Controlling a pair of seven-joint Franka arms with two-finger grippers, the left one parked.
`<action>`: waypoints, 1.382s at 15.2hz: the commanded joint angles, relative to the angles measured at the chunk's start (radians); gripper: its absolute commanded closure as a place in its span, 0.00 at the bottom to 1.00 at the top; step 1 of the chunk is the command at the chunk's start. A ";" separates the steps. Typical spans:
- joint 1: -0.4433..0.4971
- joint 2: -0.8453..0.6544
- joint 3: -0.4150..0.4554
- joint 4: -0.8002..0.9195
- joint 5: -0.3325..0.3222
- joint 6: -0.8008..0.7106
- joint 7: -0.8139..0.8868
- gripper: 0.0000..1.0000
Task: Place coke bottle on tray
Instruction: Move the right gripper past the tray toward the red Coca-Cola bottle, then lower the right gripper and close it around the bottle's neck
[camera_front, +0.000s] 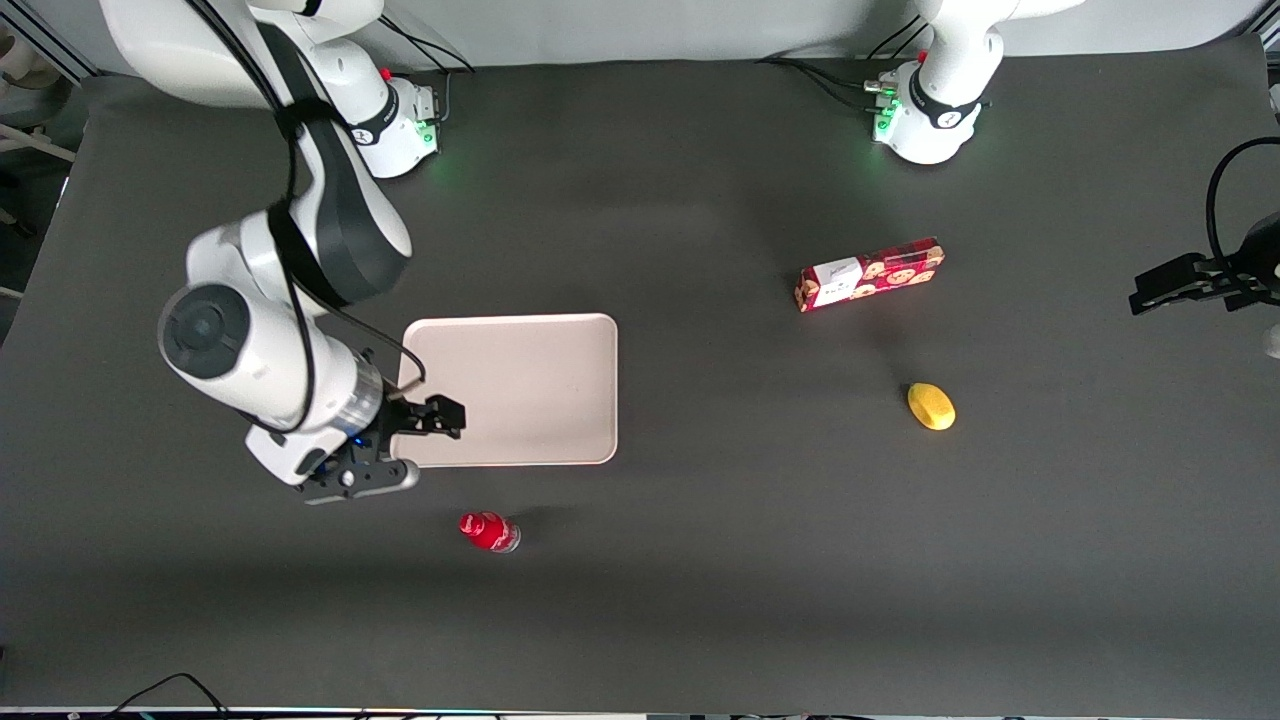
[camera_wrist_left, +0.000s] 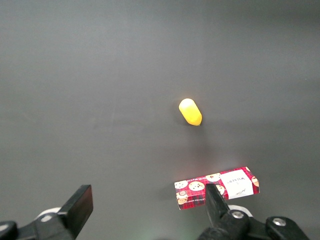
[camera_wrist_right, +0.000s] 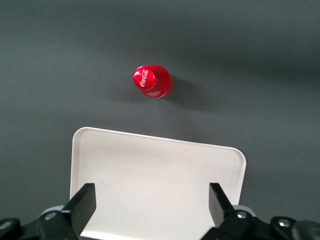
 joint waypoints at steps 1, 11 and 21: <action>0.015 0.136 -0.012 0.143 0.020 -0.005 0.024 0.00; 0.029 0.296 -0.015 0.200 0.012 0.191 0.020 0.00; 0.029 0.334 -0.036 0.205 0.001 0.240 0.019 0.00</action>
